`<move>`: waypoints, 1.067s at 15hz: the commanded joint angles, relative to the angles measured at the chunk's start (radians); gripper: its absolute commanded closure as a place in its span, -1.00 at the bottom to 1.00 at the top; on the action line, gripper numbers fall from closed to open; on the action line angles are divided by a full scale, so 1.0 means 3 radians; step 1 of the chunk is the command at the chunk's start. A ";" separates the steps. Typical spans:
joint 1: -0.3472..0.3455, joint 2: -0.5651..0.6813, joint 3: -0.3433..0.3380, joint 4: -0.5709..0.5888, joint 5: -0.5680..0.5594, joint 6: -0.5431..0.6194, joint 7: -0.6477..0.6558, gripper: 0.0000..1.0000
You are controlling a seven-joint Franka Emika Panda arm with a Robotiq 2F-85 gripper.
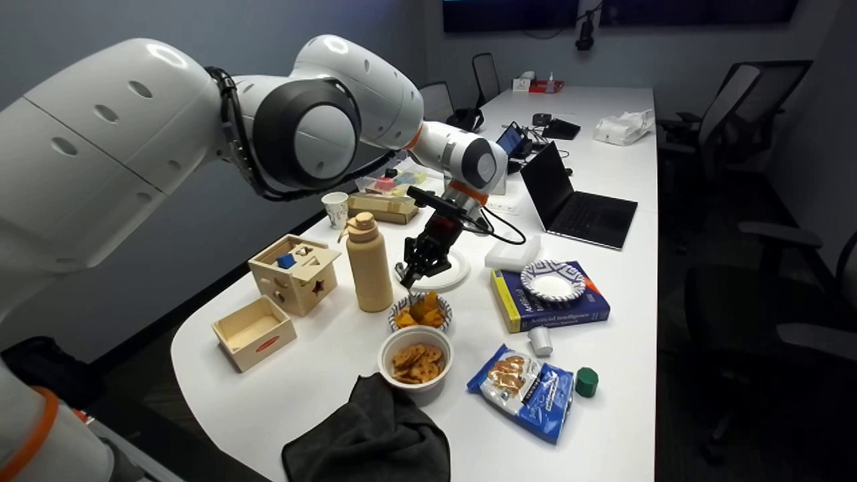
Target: Use the spatula to stir the contents in the black and white bowl on the left.
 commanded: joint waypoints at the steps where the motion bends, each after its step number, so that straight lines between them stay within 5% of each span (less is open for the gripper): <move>1: -0.0021 -0.0135 0.0066 -0.0204 0.0045 0.0078 -0.0140 0.98; 11: -0.0172 -0.0533 0.0071 -0.0599 0.0326 0.0689 -0.0220 0.98; 16: -0.0052 -0.0665 -0.0126 -0.0765 0.0284 0.0717 -0.0161 0.98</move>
